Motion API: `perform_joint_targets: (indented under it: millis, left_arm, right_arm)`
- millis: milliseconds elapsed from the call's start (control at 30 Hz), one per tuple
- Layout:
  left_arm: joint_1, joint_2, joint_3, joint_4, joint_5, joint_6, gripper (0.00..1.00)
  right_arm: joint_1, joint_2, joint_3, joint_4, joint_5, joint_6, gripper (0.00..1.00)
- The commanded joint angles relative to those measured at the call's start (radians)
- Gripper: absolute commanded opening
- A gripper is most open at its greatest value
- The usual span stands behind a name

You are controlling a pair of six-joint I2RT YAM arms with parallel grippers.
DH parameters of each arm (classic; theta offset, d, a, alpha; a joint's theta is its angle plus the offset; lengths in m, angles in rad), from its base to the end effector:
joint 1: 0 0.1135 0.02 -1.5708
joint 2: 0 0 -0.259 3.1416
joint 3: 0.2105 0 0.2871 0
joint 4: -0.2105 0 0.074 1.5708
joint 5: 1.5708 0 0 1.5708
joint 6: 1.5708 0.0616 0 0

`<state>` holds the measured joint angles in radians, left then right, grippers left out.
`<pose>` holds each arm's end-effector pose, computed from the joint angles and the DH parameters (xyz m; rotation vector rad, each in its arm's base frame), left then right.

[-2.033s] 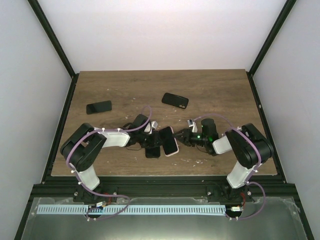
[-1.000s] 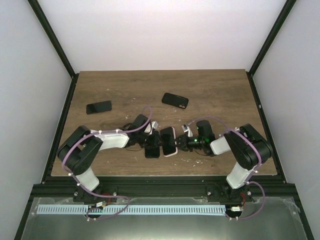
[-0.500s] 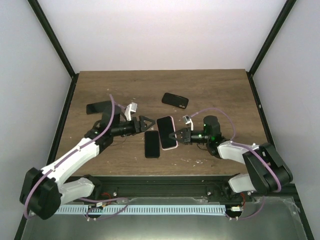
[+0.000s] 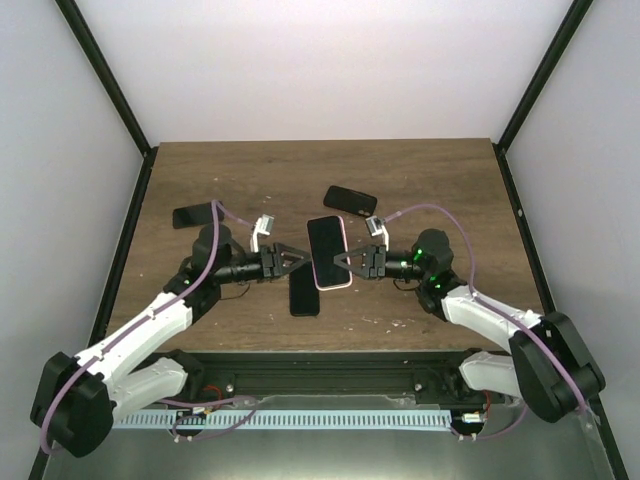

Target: Put the phone into the phone case

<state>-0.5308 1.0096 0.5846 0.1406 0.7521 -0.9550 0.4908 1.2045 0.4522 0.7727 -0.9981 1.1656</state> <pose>0.2175 -0.1765 0.2383 0.1629 2.1496 -1.6491 0.2231 0.1779 0.2095 -0.3372 1.9612 1.9485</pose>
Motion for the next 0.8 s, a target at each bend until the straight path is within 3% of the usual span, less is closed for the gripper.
perform_joint_targets:
  millis: [0,167,400,500,667,767]
  left_arm:
    - [-0.035,0.011,-0.008,0.14,0.062,-0.05,0.7]
    - [-0.085,0.042,0.012,0.152,0.059,-0.042,0.62]
    - [-0.088,0.051,0.008,0.155,0.044,-0.037,0.32]
    - [-0.088,0.06,0.009,0.158,0.048,-0.031,0.24]
    - [-0.088,0.053,0.042,0.047,0.02,0.048,0.12]
    - [-0.088,0.036,0.059,-0.019,-0.012,0.091,0.06]
  right_arm:
    - [0.017,-0.043,0.069,0.065,0.034,0.03,0.17]
    - [0.03,-0.035,0.08,0.067,0.055,0.04,0.17]
    - [0.037,-0.018,0.068,0.097,0.053,0.06,0.17]
    - [0.038,-0.012,0.063,0.101,0.048,0.056,0.19]
    - [0.039,-0.003,0.052,0.094,0.038,0.05,0.3]
    - [0.039,-0.005,0.044,0.088,0.047,0.046,0.31]
